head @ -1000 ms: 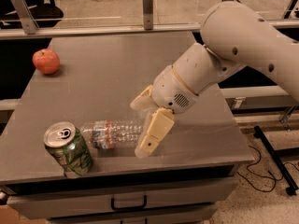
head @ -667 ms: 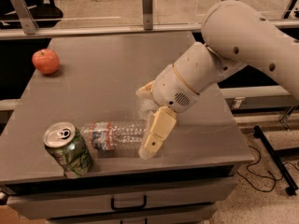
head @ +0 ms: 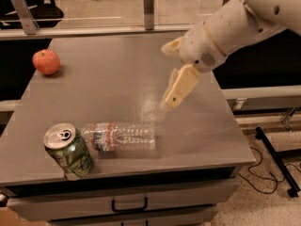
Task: Move water bottle near green can
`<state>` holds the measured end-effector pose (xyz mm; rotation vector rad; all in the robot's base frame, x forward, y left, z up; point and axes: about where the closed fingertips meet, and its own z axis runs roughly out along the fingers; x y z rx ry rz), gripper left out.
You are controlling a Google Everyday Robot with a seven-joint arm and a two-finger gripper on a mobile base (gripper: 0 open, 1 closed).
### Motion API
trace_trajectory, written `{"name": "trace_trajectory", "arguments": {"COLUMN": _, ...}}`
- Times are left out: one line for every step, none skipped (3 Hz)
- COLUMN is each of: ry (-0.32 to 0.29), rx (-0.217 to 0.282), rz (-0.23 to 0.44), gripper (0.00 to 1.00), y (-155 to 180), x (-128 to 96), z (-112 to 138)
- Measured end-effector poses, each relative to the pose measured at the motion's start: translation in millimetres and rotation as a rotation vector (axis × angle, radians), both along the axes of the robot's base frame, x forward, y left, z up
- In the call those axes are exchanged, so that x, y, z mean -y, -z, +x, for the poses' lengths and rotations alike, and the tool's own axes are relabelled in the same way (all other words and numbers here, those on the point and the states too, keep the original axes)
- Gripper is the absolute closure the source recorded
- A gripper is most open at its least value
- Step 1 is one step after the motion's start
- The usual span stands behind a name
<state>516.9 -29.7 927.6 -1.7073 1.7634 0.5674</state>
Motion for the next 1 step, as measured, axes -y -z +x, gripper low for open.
{"name": "trace_trajectory", "arguments": {"ry": 0.127, "rx": 0.166, "rz": 0.001, "gripper": 0.00, "y": -63.2, "x": 39.6, "z": 56.2}}
